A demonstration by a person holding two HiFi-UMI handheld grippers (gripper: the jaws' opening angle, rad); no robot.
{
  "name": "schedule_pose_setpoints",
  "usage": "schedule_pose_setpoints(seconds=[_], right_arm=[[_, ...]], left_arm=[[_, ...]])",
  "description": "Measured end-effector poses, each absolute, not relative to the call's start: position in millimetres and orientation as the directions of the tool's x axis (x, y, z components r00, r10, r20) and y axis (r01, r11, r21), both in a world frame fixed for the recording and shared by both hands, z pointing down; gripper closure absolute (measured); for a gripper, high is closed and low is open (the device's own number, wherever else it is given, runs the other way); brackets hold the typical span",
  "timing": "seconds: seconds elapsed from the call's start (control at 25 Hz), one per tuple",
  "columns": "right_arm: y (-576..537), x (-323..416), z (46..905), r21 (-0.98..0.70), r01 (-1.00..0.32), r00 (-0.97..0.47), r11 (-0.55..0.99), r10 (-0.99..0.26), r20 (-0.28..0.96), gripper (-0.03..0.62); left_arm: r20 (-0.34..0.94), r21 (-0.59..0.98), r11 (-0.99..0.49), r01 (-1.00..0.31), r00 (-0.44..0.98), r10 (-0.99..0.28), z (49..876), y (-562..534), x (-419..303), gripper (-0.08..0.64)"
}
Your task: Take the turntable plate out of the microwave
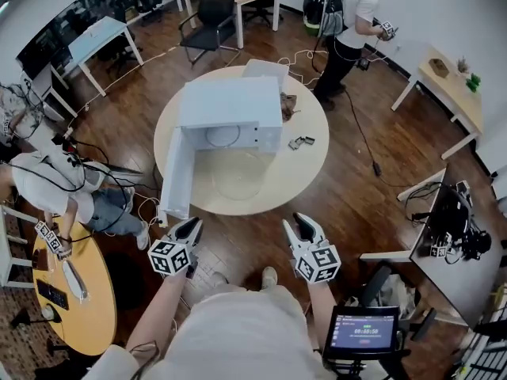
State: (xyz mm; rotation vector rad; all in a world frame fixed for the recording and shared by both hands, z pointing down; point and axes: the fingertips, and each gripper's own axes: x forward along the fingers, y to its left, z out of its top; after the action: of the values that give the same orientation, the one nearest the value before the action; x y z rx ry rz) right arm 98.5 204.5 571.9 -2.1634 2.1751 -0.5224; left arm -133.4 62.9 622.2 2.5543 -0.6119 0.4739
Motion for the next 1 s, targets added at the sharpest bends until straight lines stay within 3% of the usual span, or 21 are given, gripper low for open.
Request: schedule_pose_setpoints(seconds=[0.44, 0.68, 1.0], right_arm=[[249, 122, 590, -0.259, -0.965, -0.096, 0.037, -0.971, 0.218, 0.454], [282, 145, 602, -0.257, -0.966, -0.053, -0.015, -0.966, 0.255, 0.454], [288, 129, 593, -0.261, -0.963, -0.003, -0.066, -0.967, 0.255, 0.454]], left_arm=[[0.421, 0.386, -0.769, -0.509, 0.839, -0.344, 645, 123, -93, 0.523], [0.423, 0.411, -0.775, -0.48, 0.853, -0.305, 655, 144, -68, 0.523], [0.39, 0.404, -0.792, -0.457, 0.87, -0.303, 627, 139, -101, 0.523]])
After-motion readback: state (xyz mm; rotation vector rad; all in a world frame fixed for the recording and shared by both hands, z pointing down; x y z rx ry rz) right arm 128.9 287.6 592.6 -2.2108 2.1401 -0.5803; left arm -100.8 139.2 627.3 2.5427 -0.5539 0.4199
